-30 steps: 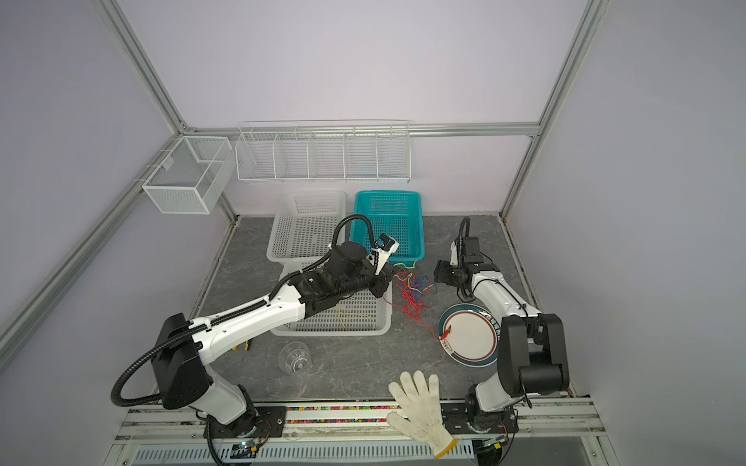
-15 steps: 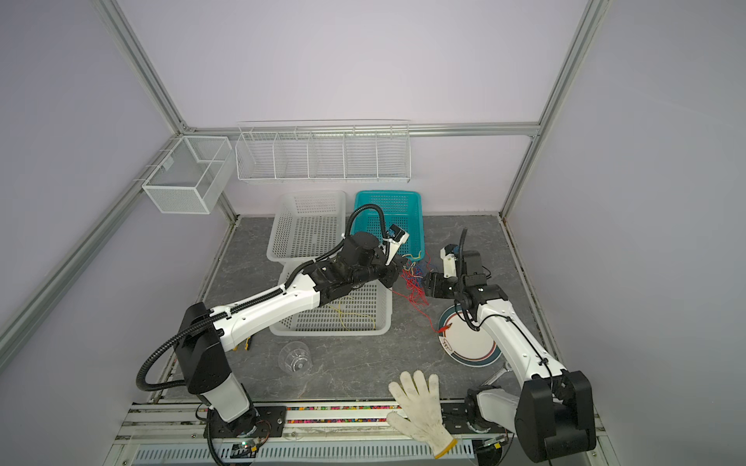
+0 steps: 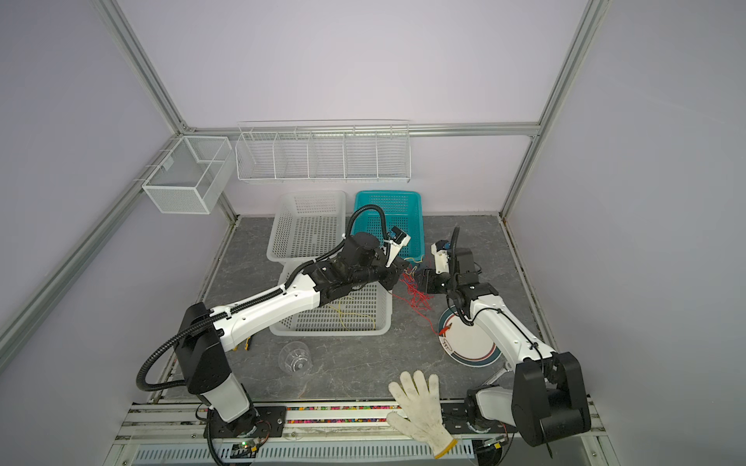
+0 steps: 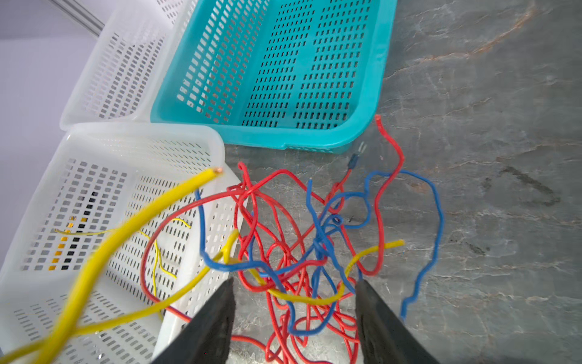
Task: Untangle the cables
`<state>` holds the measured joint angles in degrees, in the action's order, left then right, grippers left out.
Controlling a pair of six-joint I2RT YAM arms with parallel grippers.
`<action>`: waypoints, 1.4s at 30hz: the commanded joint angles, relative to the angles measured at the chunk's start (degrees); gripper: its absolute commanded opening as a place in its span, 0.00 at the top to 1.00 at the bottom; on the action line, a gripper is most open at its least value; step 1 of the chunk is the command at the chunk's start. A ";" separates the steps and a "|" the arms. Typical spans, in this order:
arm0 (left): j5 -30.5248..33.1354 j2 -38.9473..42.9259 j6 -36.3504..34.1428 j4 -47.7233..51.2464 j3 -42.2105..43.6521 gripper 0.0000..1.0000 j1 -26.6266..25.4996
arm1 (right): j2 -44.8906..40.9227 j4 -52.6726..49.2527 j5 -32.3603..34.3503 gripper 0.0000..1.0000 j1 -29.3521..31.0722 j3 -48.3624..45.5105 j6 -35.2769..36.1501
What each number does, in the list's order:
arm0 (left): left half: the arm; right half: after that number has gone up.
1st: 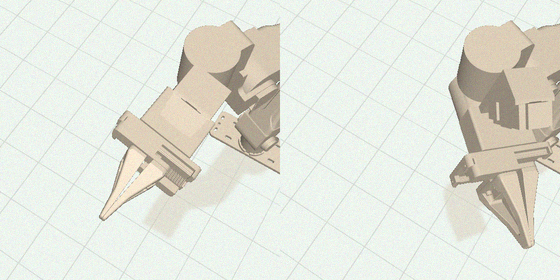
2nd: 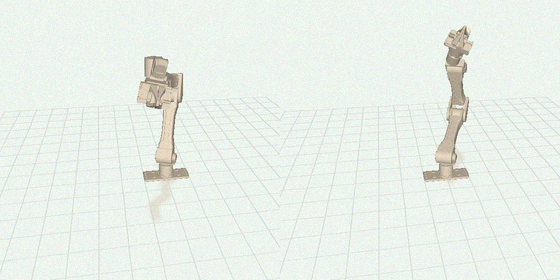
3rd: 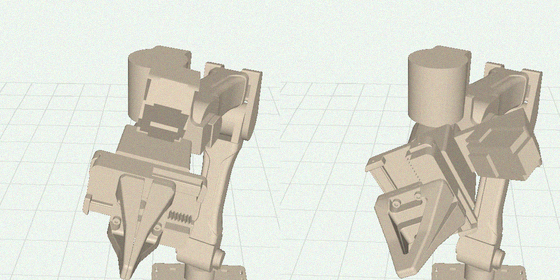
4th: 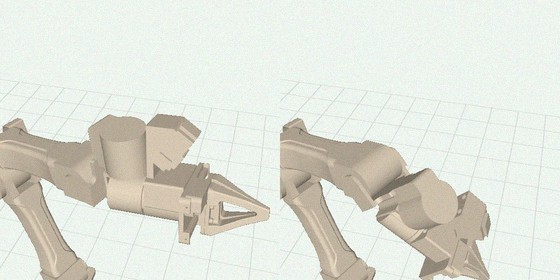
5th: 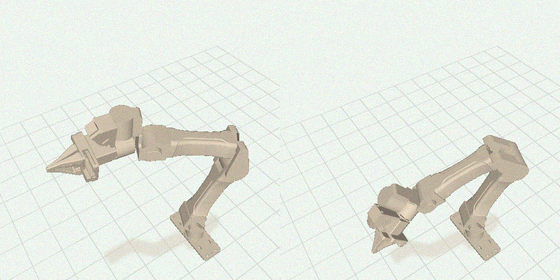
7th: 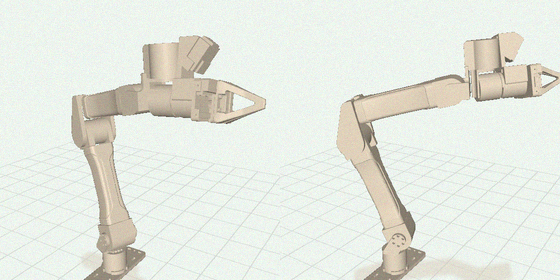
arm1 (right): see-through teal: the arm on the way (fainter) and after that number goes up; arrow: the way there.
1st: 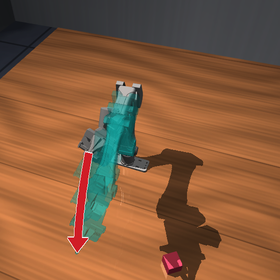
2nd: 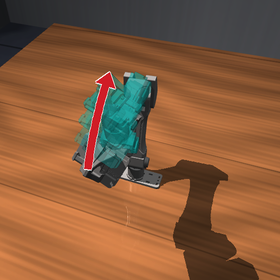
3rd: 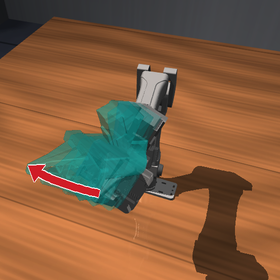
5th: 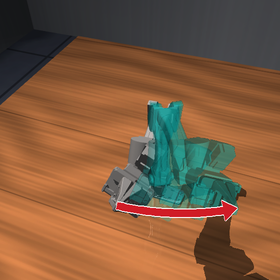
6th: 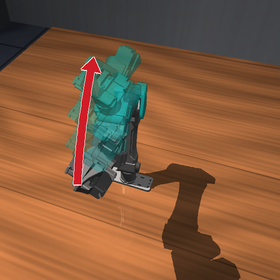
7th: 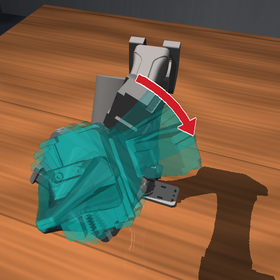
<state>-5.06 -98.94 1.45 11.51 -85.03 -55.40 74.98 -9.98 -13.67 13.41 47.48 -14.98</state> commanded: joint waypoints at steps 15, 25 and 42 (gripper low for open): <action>-0.40 1.18 0.30 -1.06 0.29 1.00 0.29 | 0.70 1.07 1.81 0.43 0.83 1.40 0.82; -1.21 1.20 0.43 -1.40 0.43 1.00 0.29 | -2.26 -0.18 4.27 0.46 0.79 0.60 1.28; -3.87 0.22 3.22 -2.89 0.13 1.00 0.29 | 4.78 8.57 0.83 0.48 1.53 0.50 -2.11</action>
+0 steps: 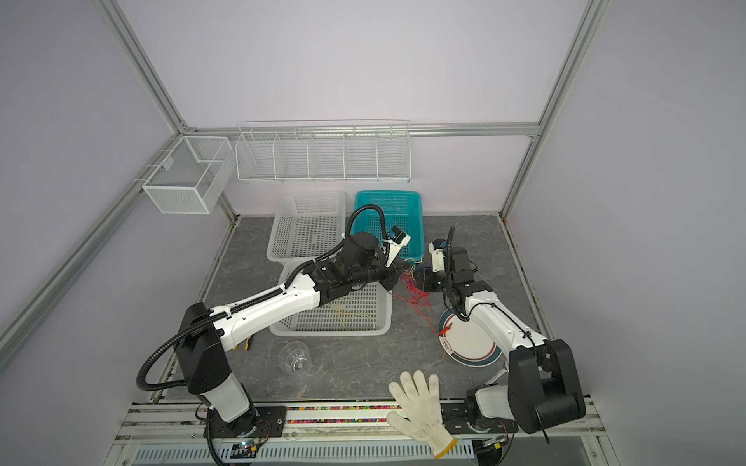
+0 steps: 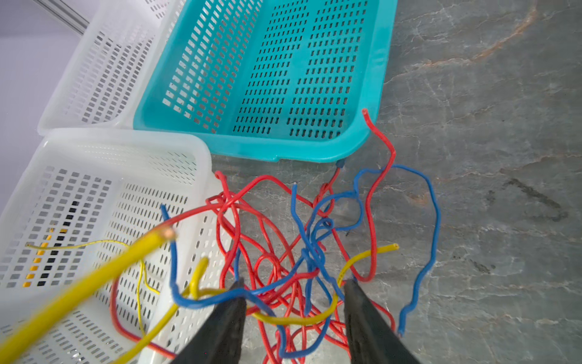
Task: Untangle the cables
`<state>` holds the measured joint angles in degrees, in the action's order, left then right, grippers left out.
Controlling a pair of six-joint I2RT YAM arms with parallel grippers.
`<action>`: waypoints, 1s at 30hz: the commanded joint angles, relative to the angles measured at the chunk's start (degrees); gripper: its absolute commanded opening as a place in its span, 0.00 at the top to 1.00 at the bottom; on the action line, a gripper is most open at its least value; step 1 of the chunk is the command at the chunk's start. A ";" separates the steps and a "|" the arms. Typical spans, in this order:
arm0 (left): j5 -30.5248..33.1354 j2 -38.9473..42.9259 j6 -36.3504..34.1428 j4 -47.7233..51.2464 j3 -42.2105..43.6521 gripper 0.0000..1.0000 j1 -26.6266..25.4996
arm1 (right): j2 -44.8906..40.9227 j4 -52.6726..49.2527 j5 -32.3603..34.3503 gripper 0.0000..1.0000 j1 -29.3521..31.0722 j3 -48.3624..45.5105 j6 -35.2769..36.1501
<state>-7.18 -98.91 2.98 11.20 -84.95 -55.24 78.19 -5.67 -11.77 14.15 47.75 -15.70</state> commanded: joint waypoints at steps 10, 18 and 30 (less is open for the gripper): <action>-4.54 -1.47 6.56 -1.35 -1.21 1.00 0.05 | 5.00 11.66 4.12 0.77 1.31 -1.51 -3.96; -3.27 1.16 4.05 2.92 0.34 1.00 0.05 | 6.64 1.82 18.13 0.94 -0.22 1.83 -8.38; 3.75 12.82 0.06 2.22 7.47 1.00 0.04 | 12.77 -3.44 19.18 0.94 -6.10 5.16 -10.76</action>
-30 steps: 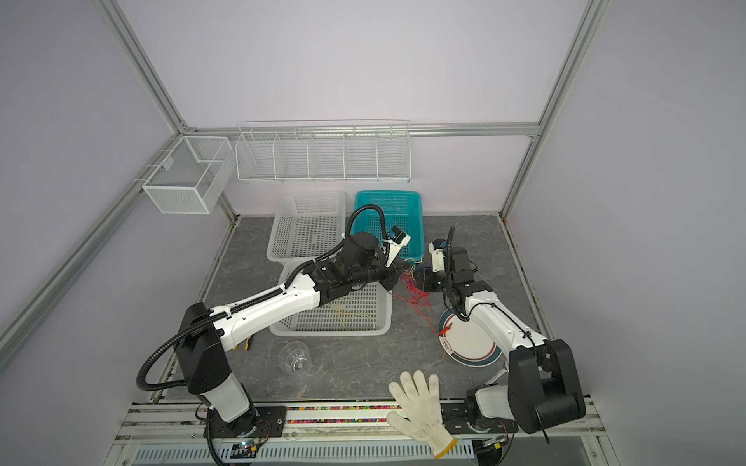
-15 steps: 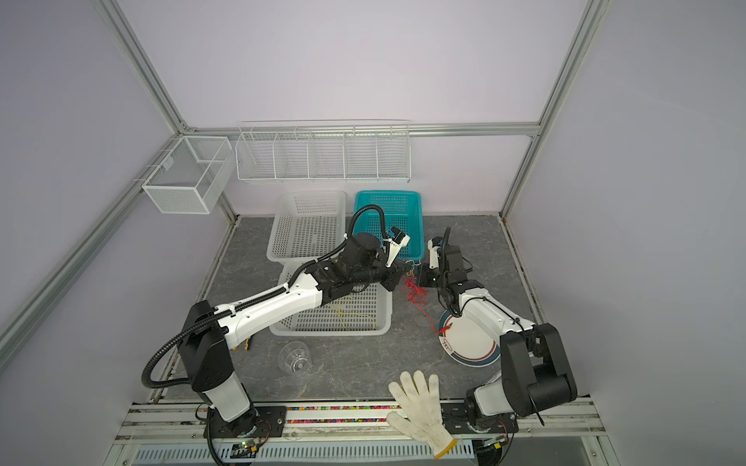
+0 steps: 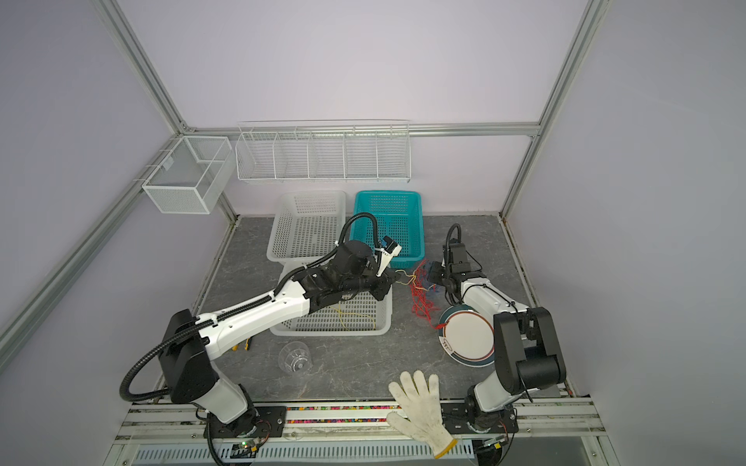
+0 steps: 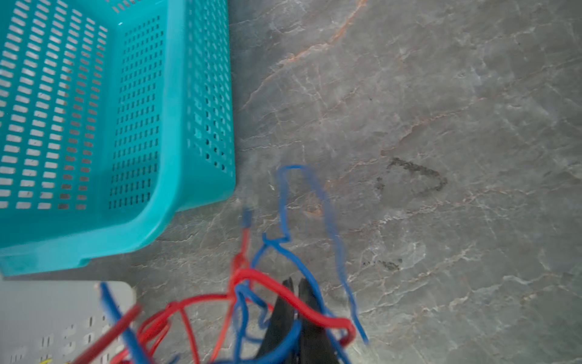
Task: Untangle the cables
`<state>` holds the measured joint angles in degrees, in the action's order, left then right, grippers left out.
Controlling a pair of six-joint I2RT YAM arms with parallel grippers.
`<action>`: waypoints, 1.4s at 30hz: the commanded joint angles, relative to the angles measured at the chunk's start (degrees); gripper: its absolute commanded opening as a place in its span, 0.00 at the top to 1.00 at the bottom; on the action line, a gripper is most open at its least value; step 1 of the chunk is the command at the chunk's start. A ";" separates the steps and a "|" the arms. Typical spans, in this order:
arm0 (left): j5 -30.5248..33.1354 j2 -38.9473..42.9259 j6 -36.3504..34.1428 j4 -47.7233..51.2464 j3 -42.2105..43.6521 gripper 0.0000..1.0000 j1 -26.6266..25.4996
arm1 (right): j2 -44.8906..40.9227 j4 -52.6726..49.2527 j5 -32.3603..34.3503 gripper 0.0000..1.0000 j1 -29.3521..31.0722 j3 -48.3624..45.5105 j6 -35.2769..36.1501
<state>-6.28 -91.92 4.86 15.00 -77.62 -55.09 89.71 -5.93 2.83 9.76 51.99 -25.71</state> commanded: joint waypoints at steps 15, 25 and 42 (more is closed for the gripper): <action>7.01 15.80 -3.67 -6.41 3.80 1.00 -0.02 | 2.88 -6.43 6.42 0.94 -7.74 0.94 -0.88; 3.57 13.47 -1.94 -9.33 4.33 1.00 -0.11 | -2.04 -8.33 -0.86 0.93 -7.79 1.28 2.59; 6.30 -0.82 -1.44 -5.47 -7.65 1.00 -1.16 | -24.22 -16.25 -12.04 0.30 -6.43 -1.14 5.51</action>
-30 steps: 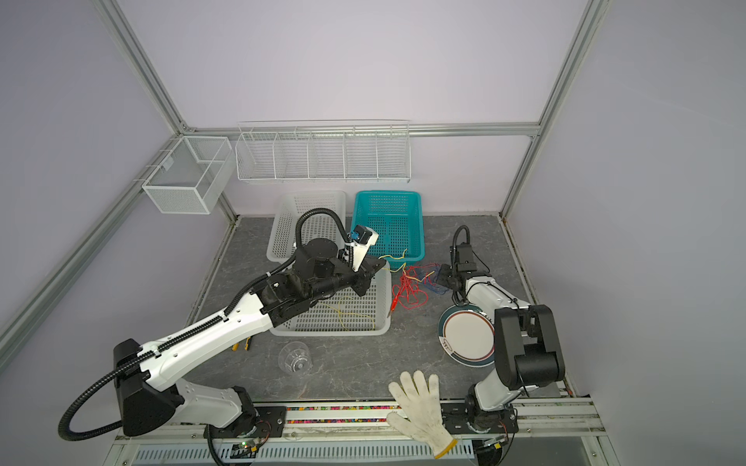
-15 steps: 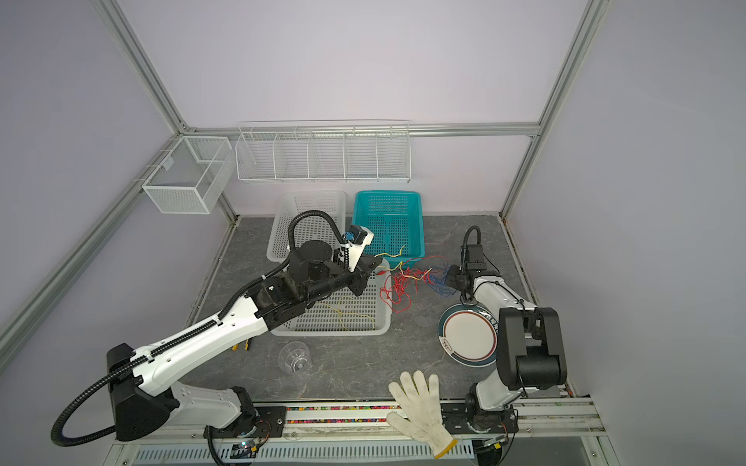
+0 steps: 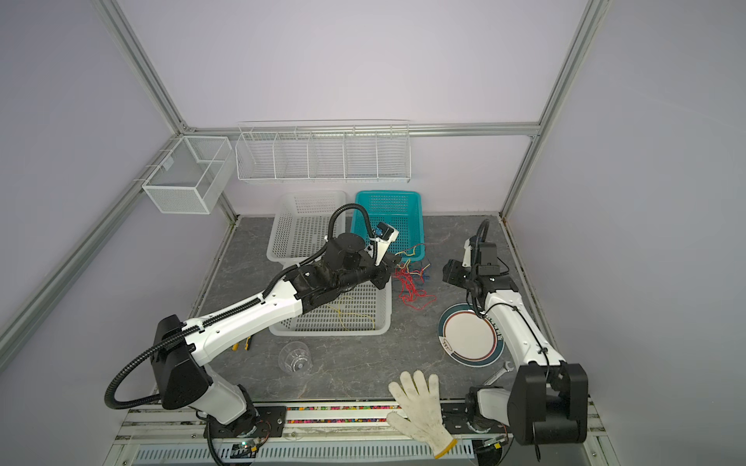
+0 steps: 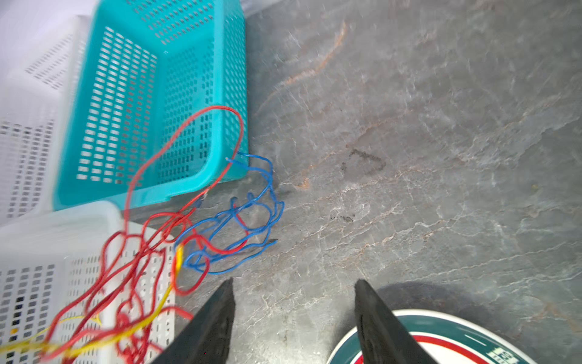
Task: Untangle the cables
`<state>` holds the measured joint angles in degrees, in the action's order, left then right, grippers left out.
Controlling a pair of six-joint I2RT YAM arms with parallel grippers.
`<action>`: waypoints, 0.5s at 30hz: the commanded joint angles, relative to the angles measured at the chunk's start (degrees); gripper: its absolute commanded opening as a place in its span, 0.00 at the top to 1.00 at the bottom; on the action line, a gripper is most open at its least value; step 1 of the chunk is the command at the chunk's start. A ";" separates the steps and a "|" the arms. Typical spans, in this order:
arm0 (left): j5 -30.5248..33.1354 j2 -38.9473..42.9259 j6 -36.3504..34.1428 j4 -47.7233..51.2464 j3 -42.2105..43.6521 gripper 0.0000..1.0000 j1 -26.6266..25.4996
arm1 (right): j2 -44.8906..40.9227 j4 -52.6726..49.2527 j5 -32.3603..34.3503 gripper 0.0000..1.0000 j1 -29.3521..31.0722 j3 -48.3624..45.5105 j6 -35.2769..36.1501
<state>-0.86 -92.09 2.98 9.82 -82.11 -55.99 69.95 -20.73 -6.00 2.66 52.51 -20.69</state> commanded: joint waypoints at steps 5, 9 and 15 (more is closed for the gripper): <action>0.43 -2.22 0.62 -0.06 -4.85 1.00 -0.52 | -8.83 1.07 -9.18 0.22 4.90 -4.38 -1.71; 0.25 -2.95 0.53 0.64 -6.17 1.00 -0.79 | -8.97 2.93 -7.20 0.22 8.77 -6.28 -3.06; -0.01 -3.12 0.58 0.87 -6.76 1.00 -1.14 | -5.39 4.89 -5.60 0.26 13.11 -6.34 -3.49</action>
<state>-0.89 -94.52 2.98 11.25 -86.11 -56.71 63.07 -18.90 -12.23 14.37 46.48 -23.42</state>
